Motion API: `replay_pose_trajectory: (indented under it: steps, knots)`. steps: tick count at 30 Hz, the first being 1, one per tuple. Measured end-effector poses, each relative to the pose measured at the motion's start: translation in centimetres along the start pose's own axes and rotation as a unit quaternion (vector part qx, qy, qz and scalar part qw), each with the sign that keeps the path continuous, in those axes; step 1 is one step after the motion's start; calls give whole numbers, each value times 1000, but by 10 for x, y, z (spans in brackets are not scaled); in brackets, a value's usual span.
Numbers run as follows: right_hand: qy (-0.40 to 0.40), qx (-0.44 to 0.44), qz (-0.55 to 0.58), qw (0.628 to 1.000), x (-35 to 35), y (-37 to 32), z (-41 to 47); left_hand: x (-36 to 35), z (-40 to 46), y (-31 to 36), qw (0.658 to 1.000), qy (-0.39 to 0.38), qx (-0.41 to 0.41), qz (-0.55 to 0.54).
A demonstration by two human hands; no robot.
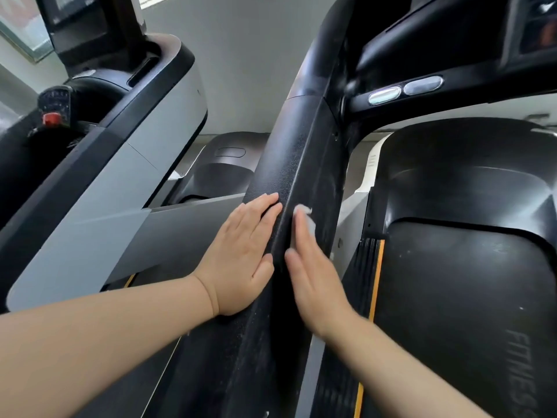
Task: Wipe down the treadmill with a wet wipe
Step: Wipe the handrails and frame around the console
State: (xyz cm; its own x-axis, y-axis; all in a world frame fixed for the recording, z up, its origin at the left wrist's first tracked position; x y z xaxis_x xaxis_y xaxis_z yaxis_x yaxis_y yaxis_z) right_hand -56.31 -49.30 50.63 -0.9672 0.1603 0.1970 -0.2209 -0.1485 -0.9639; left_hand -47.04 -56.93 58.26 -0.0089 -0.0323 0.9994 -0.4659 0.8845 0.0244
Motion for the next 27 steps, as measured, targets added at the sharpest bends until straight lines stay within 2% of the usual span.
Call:
replay_pose_trajectory:
  steps: [4, 9, 11, 14, 17, 19, 24, 26, 27]
  knots:
    - [-9, 29, 24, 999, -27, 5, -29, -1, -1, -1, 1000, -9, 10, -14]
    - [58, -27, 45, 997, 6, 2, 46, 1, -1, -1, 999, 4, 19, -42]
    - [69, -18, 28, 997, 2, -7, 47, 1, 0, -2, 998, 10, 27, -55]
    - [48, 17, 27, 998, -39, -15, -10, 1, 0, -2, 997, 15, 32, -69]
    - [-1, 25, 14, 1000, -90, -26, -91, 1, -7, -1, 995, 31, 36, -83]
    - [-24, 12, 22, 999, -103, -28, -115, 0, -20, -2, 993, 29, 44, -105]
    - [54, -44, 17, 997, -62, -33, -39, -4, -76, -4, 981, 27, 36, -189]
    - [56, -15, -46, 997, -59, -44, -24, -9, -99, -7, 972, 8, 63, -226]
    - [29, 13, -104, 994, -65, -52, -31, -11, -110, -7, 968, -4, 71, -240]
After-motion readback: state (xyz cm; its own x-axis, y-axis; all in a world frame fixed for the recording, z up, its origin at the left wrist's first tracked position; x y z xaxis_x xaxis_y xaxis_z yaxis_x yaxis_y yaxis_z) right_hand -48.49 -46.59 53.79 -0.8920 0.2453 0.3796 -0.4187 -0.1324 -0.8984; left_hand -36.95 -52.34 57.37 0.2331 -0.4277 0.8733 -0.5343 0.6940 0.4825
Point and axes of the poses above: each hand's wrist, its own z-axis towards the middle knuckle, its own x-axis out of the back of the hand, y = z × x, the point moved 2 cm from there along z, towards the middle knuckle, and after that the axes turned 7 degrees about -y, right-handed, at the moved point
